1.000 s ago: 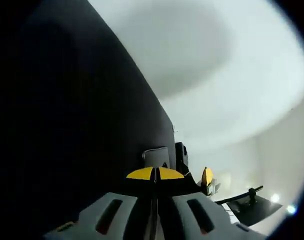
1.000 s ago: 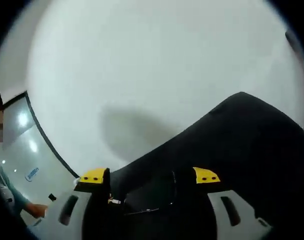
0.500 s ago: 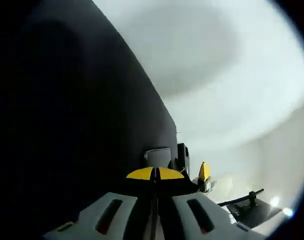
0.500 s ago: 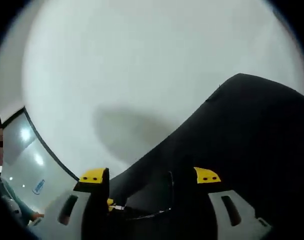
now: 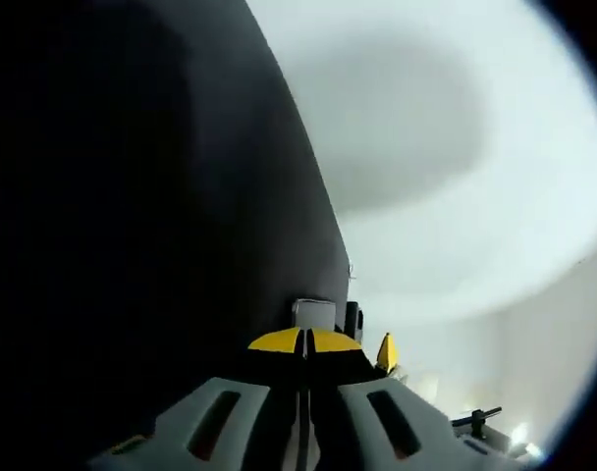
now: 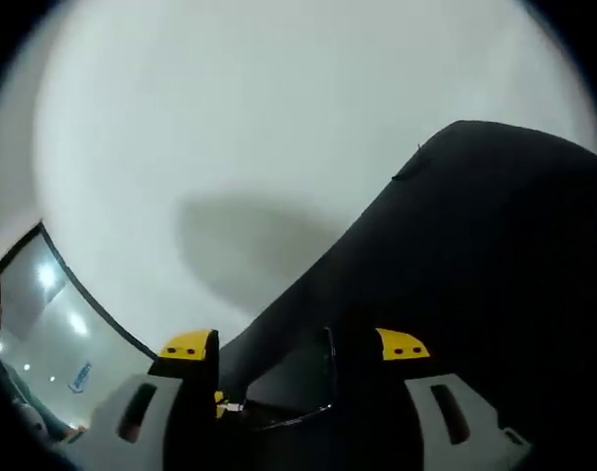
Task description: Connect the charging cable to the phone, plug the charger into the socket, and turn on the power strip switch to charge the phone.
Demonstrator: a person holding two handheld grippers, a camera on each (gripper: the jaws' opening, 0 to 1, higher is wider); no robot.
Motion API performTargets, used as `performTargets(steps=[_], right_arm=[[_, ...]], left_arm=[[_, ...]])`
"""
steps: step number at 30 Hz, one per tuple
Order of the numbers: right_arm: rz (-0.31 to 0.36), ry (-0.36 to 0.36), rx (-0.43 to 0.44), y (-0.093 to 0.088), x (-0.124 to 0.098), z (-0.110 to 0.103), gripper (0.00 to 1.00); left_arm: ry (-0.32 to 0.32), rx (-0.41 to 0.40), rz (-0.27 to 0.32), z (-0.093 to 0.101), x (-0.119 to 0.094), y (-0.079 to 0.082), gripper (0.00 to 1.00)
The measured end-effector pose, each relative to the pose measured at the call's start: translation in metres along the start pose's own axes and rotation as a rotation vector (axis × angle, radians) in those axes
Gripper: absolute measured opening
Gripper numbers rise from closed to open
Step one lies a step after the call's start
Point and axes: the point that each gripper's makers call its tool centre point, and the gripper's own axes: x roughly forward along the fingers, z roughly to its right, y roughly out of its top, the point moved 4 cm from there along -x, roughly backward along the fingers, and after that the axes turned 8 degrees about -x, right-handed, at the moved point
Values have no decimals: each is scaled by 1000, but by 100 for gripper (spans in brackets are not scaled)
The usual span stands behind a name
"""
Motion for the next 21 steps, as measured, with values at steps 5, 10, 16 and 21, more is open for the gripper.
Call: performTargets(steps=[5,10,16,21], right_arm=[[-7,-6,-4,0,1,2,59],[-8,-10,-7,2,1,5,58],[-18,-22,-29,2,2,7,58],[-51,-31,-82,-4,4,4,56]], left_arm=[[4,9,-8,0,5,2,0],[8,15,-2,-1,3,-6,0],[44,104,-3,-2,0,-10,0],[104,252,10,-7,0,-7,0]])
